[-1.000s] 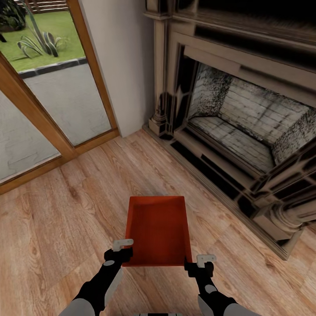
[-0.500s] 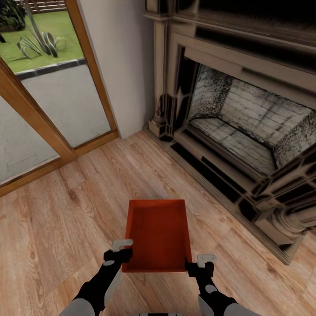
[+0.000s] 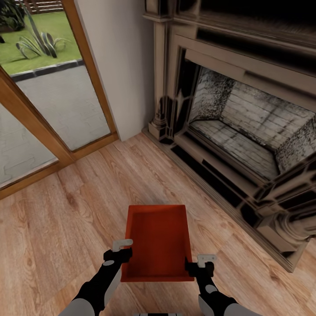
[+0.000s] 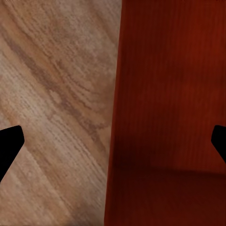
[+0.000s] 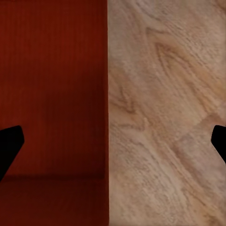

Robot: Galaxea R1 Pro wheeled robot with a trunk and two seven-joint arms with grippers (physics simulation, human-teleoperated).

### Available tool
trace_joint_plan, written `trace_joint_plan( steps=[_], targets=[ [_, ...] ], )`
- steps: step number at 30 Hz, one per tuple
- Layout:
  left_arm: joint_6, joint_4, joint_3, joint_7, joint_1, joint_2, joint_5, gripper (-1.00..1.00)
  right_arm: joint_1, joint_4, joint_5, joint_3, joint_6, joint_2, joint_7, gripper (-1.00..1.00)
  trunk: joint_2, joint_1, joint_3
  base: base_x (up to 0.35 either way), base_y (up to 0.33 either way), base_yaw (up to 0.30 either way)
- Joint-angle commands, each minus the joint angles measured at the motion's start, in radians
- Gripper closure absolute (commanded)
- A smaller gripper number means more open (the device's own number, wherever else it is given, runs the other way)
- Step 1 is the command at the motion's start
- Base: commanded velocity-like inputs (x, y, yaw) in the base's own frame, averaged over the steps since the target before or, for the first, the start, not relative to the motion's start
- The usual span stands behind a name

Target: Move the two storage containers from the living room to the garage. In the garage, place one container on the floor and stack the other container on top of it (either order is fine).

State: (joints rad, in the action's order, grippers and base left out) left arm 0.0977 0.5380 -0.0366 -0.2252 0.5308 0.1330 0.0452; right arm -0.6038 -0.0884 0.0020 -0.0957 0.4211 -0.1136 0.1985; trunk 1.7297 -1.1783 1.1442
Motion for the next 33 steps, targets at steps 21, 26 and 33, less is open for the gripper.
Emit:
trace_joint_plan(
  steps=[21,26,33],
  targets=[
    [0.007,-0.005,-0.010,-0.006,0.000,0.000,0.008,-1.00,-0.001,0.001,-0.014,-0.001,0.003,0.001,0.012,-1.00,0.000,0.000,0.001,0.001,0.000,0.048],
    [0.007,-0.031,-0.009,-0.008,0.000,0.005,0.007,-1.00,-0.001,0.001,-0.016,-0.001,0.005,0.001,0.012,-1.00,0.000,0.000,0.001,0.000,0.000,0.001],
    [0.007,-0.050,-0.008,-0.046,0.000,0.007,0.006,-1.00,-0.001,0.001,-0.017,0.000,0.005,0.002,0.012,-1.00,0.000,0.000,0.001,0.000,0.000,0.000]
  ],
)
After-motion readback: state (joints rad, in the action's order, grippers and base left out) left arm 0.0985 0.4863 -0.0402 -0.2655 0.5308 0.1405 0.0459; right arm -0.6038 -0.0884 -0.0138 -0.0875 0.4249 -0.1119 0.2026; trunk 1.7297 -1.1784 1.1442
